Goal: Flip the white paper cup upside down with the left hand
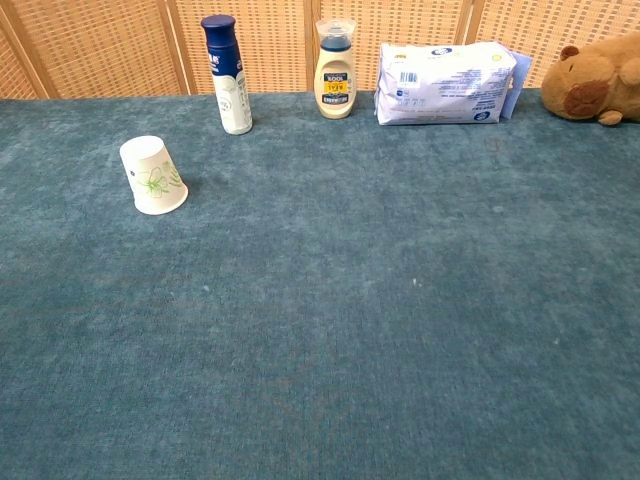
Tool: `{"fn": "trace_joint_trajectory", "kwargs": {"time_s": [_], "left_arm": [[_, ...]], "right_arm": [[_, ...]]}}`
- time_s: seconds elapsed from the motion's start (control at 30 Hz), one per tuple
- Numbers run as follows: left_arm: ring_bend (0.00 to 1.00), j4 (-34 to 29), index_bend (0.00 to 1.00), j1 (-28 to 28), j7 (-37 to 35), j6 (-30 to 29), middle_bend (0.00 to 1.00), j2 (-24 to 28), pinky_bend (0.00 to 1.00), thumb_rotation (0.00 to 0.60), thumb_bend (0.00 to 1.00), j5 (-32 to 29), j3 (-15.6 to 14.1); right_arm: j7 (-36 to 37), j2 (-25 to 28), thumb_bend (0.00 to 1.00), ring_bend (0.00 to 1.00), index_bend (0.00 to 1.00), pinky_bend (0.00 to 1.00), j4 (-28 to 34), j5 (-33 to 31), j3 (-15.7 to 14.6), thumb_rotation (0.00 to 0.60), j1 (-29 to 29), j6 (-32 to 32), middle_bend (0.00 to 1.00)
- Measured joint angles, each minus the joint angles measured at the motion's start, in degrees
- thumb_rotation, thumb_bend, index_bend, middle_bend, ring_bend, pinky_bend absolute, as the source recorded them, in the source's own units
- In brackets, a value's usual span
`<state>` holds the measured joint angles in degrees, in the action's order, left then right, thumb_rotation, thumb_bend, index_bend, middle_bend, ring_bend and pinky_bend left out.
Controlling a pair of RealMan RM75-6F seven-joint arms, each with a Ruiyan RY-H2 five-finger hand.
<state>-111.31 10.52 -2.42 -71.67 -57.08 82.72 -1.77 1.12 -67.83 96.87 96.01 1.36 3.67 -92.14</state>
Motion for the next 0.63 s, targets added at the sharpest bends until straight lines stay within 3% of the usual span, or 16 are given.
{"fn": "trace_joint_trajectory", "kwargs": {"time_s": [0.33,0.53,0.63], "left_arm": [[0.0,0.45,0.1,-11.05,5.53,-14.4,0.0,-0.54,0.05,0.6,0.17,12.58,-7.48],[0.0,2.09,0.1,-16.33,7.55,-20.85,0.0,-2.49,0.05,0.6,0.17,16.34,-10.31],[0.0,2.4,0.1,-17.03,7.61,-21.67,0.0,-2.81,0.05,0.6,0.17,16.84,-10.35]], "right_arm": [[-3.14,-2.59,0.32,0.36,0.42,0.36,0.25,1.36,-0.51,0.422,-1.84,2.01,0.37],[-2.6,-3.02,0.32,0.36,0.42,0.36,-0.22,1.44,-0.45,0.424,-2.19,1.69,0.37],[-2.24,-2.96,0.32,0.36,0.42,0.36,-0.35,1.41,-0.51,0.424,-2.28,1.56,0.37]]}}
